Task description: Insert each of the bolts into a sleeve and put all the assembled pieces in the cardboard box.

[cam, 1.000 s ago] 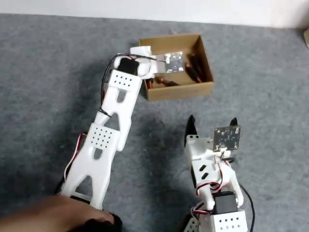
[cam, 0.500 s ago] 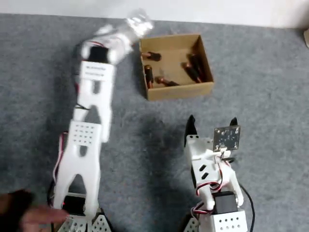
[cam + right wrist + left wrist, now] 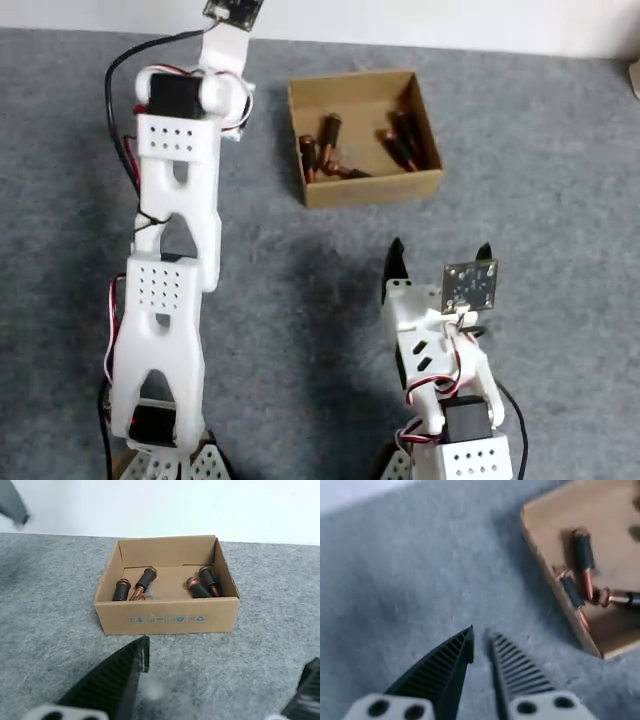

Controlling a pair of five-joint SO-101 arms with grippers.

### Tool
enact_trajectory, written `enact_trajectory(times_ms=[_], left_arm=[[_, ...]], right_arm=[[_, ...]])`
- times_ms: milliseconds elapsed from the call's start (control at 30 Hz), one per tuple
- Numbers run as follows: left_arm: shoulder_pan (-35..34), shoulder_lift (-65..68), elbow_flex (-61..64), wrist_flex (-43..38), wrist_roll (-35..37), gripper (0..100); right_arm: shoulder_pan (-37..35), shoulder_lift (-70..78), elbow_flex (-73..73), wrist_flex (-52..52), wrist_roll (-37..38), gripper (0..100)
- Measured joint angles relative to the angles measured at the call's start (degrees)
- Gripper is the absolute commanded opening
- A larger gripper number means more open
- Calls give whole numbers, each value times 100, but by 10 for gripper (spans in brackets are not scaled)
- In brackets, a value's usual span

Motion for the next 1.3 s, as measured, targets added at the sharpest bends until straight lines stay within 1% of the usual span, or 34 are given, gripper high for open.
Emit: enact_trajectory(times_ms=[100,167,433,567,667,733,800,900,933,1033,1133,1233,1300], left_arm=[[-35,-211,70,62,-26,6],[-18,-615,70,62,-26,7],[281,-3015,413,70,-26,7],[360,-4580,1152,70,-26,7],[457,-5987,2119,70,-26,8],[466,-6998,3068,70,-26,8],[431,-8079,4273,70,-44,8],[440,-9512,6576,35,-202,8],[440,-9952,7411,-132,-334,8],[440,-11077,10154,-1055,-730,8],[475,-12202,12862,-2312,-923,8],[448,-13530,15191,-3543,-958,8],[448,-14426,16448,-4167,-958,8]], right_arm=[[0,0,0,0,0,421],[0,0,0,0,0,421],[0,0,0,0,0,421],[0,0,0,0,0,421],[0,0,0,0,0,421],[0,0,0,0,0,421],[0,0,0,0,0,421],[0,0,0,0,0,421],[0,0,0,0,0,421],[0,0,0,0,0,421],[0,0,0,0,0,421],[0,0,0,0,0,421],[0,0,0,0,0,421]])
